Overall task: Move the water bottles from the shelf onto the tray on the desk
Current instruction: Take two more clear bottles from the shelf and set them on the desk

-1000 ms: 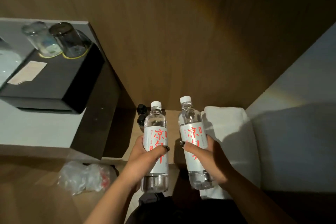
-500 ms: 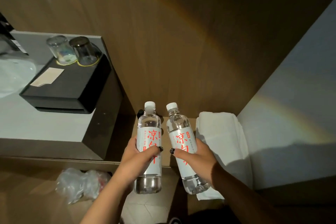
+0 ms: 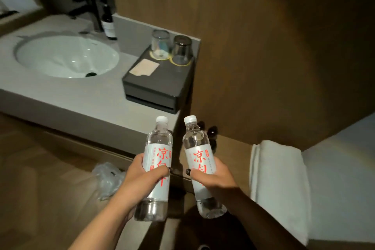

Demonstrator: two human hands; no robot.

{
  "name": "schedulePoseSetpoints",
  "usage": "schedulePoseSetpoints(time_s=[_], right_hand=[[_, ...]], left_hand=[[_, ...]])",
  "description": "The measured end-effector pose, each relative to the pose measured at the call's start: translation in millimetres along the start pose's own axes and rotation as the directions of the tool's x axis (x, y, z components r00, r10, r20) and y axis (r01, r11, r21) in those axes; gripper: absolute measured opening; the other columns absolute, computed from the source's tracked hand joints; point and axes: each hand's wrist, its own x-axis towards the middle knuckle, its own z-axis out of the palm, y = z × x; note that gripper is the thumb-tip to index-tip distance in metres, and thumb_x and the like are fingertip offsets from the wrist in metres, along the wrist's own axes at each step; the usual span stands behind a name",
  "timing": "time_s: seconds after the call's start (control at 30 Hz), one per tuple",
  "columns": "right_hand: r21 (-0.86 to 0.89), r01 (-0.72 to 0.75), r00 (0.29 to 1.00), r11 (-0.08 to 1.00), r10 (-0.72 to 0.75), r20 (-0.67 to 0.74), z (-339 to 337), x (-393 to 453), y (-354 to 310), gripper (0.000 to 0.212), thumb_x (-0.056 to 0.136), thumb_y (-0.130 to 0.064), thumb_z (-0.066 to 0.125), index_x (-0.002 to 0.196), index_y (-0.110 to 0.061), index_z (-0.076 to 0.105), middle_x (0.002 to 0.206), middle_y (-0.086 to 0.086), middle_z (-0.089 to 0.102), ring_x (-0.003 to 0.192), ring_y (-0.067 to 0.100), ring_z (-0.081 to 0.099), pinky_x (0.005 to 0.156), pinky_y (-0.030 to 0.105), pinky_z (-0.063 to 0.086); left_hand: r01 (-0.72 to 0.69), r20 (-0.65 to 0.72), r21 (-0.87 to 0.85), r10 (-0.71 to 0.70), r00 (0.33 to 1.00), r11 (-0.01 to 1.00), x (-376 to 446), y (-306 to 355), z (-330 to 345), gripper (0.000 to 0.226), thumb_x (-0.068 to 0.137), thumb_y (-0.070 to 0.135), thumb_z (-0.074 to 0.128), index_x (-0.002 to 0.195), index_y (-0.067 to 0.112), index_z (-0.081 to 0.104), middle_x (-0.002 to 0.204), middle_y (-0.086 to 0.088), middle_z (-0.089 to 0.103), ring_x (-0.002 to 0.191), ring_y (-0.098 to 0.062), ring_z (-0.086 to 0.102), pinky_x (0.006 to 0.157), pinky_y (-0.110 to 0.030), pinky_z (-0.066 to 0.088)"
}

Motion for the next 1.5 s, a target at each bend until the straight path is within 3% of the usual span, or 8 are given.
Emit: schedulePoseSetpoints(time_s=[0.17, 0.43, 0.73, 0.87, 1.0, 1.13, 1.37, 1.5], right_hand=[[-0.024, 0.073, 0.996, 0.997, -0.072, 0.048, 102.3, 10.9, -35.0, 0.061, 0.043, -0.049, 0.076, 0.096, -0.024, 0.057, 0.094, 0.002, 0.069, 0.086, 0.016, 0.068, 0.080, 0.040, 0.058], [-0.076, 0.226, 0.953, 0.971, -0.205, 0.223, 232.5, 27.0, -90.4, 0.045, 0.068, -0.036, 0.082, 0.101, -0.026, 0.053, 0.091, -0.006, 0.065, 0.085, 0.009, 0.066, 0.070, 0.017, 0.052], [-0.043, 0.279, 0.899, 0.959, -0.245, 0.363, 318.5, 46.9, -160.5, 0.039, 0.064, -0.036, 0.081, 0.093, -0.021, 0.059, 0.083, -0.002, 0.067, 0.070, 0.008, 0.068, 0.059, 0.021, 0.055], [-0.063, 0.265, 0.884, 0.962, -0.217, 0.414, 345.9, 66.6, -192.1, 0.046, 0.070, -0.038, 0.078, 0.107, -0.021, 0.057, 0.096, -0.001, 0.066, 0.086, 0.012, 0.067, 0.072, 0.028, 0.059], [-0.020, 0.248, 0.867, 0.969, -0.212, 0.452, 374.6, 93.6, -229.2, 0.041, 0.075, -0.034, 0.076, 0.108, -0.021, 0.055, 0.097, -0.001, 0.065, 0.086, 0.010, 0.064, 0.062, 0.017, 0.052], [0.006, 0.223, 0.873, 0.975, -0.202, 0.445, 407.7, 126.4, -269.1, 0.046, 0.072, -0.036, 0.077, 0.109, -0.020, 0.055, 0.099, 0.001, 0.066, 0.087, 0.013, 0.066, 0.066, 0.022, 0.055], [-0.031, 0.273, 0.862, 0.961, -0.230, 0.452, 456.1, 169.1, -337.5, 0.050, 0.062, -0.043, 0.077, 0.104, -0.023, 0.057, 0.095, 0.000, 0.067, 0.085, 0.015, 0.068, 0.076, 0.037, 0.060], [-0.045, 0.293, 0.854, 0.955, -0.240, 0.461, 479.6, 182.3, -364.1, 0.047, 0.067, -0.041, 0.076, 0.106, -0.024, 0.056, 0.095, -0.002, 0.066, 0.085, 0.014, 0.067, 0.076, 0.034, 0.060]], left_hand=[[-0.010, -0.095, -0.016, 0.008, 0.995, 1.000, -6.5, -3.3, -100.3, 0.057, 0.049, 0.025, 0.067, 0.104, 0.022, 0.051, 0.093, -0.006, 0.065, 0.078, -0.020, 0.065, 0.058, -0.028, 0.049], [0.011, -0.279, 0.001, -0.011, 0.960, 1.000, -20.9, 4.3, -230.2, 0.060, 0.049, 0.027, 0.065, 0.106, 0.018, 0.051, 0.092, -0.006, 0.063, 0.077, -0.019, 0.062, 0.055, -0.027, 0.045], [-0.002, -0.413, -0.101, -0.040, 0.910, 0.995, -1.4, -2.7, -323.3, 0.045, 0.075, 0.011, 0.074, 0.113, 0.018, 0.051, 0.096, -0.010, 0.065, 0.082, -0.025, 0.064, 0.056, -0.030, 0.049], [-0.014, -0.440, -0.097, -0.030, 0.897, 0.995, 23.0, 8.2, -352.9, 0.047, 0.074, 0.013, 0.074, 0.114, 0.016, 0.050, 0.097, -0.010, 0.064, 0.084, -0.025, 0.065, 0.057, -0.031, 0.051], [-0.021, -0.459, -0.058, -0.008, 0.889, 0.998, 52.2, 29.3, -385.8, 0.055, 0.072, 0.016, 0.077, 0.119, 0.020, 0.047, 0.100, -0.007, 0.062, 0.086, -0.024, 0.064, 0.060, -0.031, 0.053], [-0.012, -0.487, -0.002, 0.009, 0.873, 1.000, 82.7, 61.3, -426.5, 0.065, 0.064, 0.019, 0.083, 0.119, 0.018, 0.048, 0.101, -0.008, 0.063, 0.086, -0.025, 0.064, 0.065, -0.035, 0.055], [-0.081, -0.549, 0.070, 0.107, 0.829, 0.994, 135.9, 104.9, -500.3, 0.054, 0.069, 0.015, 0.080, 0.113, 0.022, 0.048, 0.098, -0.003, 0.062, 0.084, -0.021, 0.063, 0.060, -0.030, 0.052], [-0.109, -0.549, 0.084, 0.137, 0.824, 0.990, 156.7, 117.8, -536.0, 0.053, 0.071, 0.017, 0.078, 0.112, 0.025, 0.045, 0.096, 0.001, 0.060, 0.084, -0.018, 0.062, 0.057, -0.026, 0.049]])
